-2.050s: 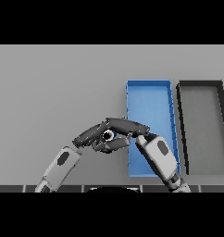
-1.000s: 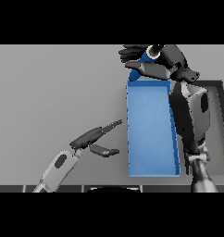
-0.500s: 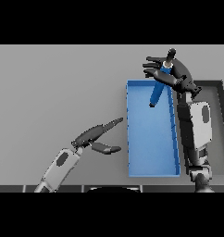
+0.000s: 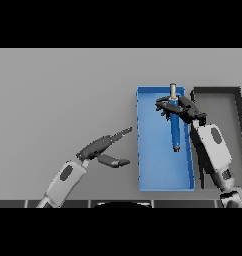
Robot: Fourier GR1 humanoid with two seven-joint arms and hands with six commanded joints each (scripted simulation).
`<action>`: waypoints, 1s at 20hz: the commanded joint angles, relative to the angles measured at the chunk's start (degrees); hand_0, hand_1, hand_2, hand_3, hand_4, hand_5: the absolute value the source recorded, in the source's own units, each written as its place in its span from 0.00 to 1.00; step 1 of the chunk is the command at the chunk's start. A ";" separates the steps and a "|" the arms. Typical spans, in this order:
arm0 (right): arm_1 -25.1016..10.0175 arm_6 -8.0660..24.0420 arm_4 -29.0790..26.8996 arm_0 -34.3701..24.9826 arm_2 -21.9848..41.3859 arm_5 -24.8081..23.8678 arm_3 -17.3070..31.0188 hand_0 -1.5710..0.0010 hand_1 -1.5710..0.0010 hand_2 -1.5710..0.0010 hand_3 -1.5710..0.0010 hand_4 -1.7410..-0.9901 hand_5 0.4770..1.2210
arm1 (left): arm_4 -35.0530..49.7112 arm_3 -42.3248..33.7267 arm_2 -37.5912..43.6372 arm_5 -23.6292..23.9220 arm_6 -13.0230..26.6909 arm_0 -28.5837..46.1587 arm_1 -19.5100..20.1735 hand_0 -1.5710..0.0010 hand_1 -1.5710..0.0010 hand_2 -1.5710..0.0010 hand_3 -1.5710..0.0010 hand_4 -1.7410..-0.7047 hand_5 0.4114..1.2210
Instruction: Pick up the blue pipe and place it into the blue bin.
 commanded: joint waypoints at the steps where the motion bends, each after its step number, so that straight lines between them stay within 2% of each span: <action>1: -1.64 0.00 -4.01 -1.18 4.25 -2.62 1.83 0.17 0.26 0.29 0.43 0.32 0.90 | 0.31 -0.35 0.01 -0.19 0.22 -0.22 -0.07 1.00 1.00 1.00 1.00 0.83 0.05; 2: -3.21 0.00 -7.33 -2.57 7.62 -3.77 4.03 0.33 0.41 0.43 0.54 0.38 0.92 | 0.02 -0.52 -0.32 -0.01 0.06 0.22 -0.18 1.00 1.00 1.00 1.00 0.83 0.05; 3: -4.85 0.00 -11.32 -4.15 12.31 -5.93 5.11 0.47 0.52 0.55 0.63 0.46 0.94 | -0.31 -0.80 -0.57 0.32 -0.04 0.69 -0.28 1.00 1.00 1.00 1.00 0.83 0.05; 4: -6.16 0.00 -14.45 -4.76 15.44 -6.71 4.91 0.57 0.62 0.64 0.71 0.54 0.91 | -0.42 -0.43 -0.45 0.53 0.51 0.50 -0.43 1.00 1.00 1.00 1.00 0.82 0.05; 5: -8.13 0.00 -15.74 -5.44 18.44 -5.19 4.14 0.66 0.70 0.71 0.77 0.61 0.89 | -0.10 -0.79 -0.27 0.30 0.24 0.65 -0.05 1.00 1.00 1.00 1.00 0.82 0.05; 8: -11.25 -0.02 -13.07 -7.30 23.93 -3.99 2.96 0.83 0.84 0.85 0.88 0.75 0.67 | 0.04 -0.27 -0.11 0.25 0.93 -0.08 -0.35 1.00 1.00 1.00 1.00 0.82 0.05; 12: -10.48 -2.10 -7.03 -8.86 27.20 -3.84 4.70 0.93 0.94 0.94 0.95 0.82 0.46 | 0.07 0.14 -0.18 0.23 1.34 -0.42 -0.81 1.00 1.00 1.00 1.00 0.81 0.05; 15: -10.01 -3.63 -5.80 -8.80 27.46 -4.40 6.06 0.96 0.97 0.97 0.97 0.82 0.35 | -0.01 0.24 -0.39 0.30 0.53 0.18 -0.96 1.00 1.00 1.00 1.00 0.80 0.06; 17: -10.67 -3.95 -5.34 -8.13 27.49 -5.57 5.30 0.98 0.98 0.98 0.98 0.82 0.31 | 0.26 0.20 -0.11 0.06 0.34 0.43 -0.47 1.00 1.00 1.00 1.00 0.80 0.06; 20: -10.45 -5.05 -5.96 -7.85 27.01 -4.73 5.45 0.99 0.99 0.99 0.99 0.82 0.28 | -0.01 0.13 -0.61 0.40 0.39 0.40 -1.28 1.00 1.00 1.00 1.00 0.80 0.06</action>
